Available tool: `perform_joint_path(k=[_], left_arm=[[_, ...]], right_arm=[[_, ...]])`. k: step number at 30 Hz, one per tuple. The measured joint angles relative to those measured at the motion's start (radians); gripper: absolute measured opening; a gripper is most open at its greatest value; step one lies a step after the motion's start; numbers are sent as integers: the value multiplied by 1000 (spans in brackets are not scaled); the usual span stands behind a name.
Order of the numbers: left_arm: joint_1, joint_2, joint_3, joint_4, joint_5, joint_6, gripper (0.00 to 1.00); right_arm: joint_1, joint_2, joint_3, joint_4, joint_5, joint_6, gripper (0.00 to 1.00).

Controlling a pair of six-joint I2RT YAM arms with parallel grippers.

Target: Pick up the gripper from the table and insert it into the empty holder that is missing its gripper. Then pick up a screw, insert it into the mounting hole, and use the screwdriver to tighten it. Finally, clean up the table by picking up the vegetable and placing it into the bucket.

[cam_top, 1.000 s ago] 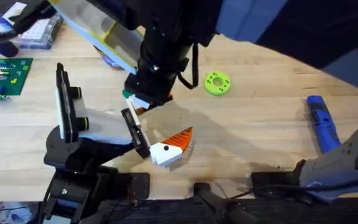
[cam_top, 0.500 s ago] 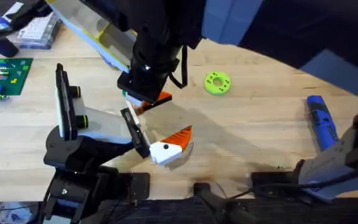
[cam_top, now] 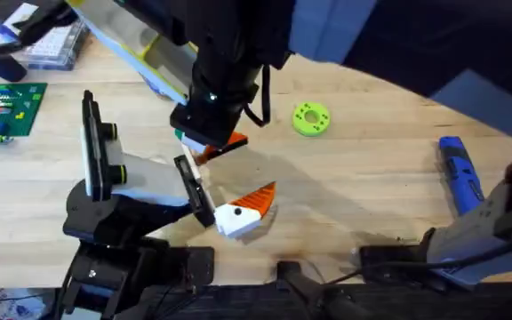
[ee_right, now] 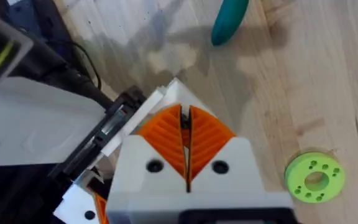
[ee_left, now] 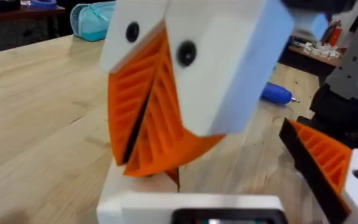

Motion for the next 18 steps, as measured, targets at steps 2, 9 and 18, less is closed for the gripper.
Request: perform_joint_path(k=[2, 9, 18], left_arm=[[0, 0, 0, 0, 0, 0, 990], [0, 0, 0, -1, 12, 0, 990], [0, 0, 0, -2, 15, 0, 990]], right_arm=[[0, 0, 0, -3, 0, 5, 10], [0, 0, 2, -14, -3, 15, 10], [-1, 0, 2, -21, -6, 18, 10]])
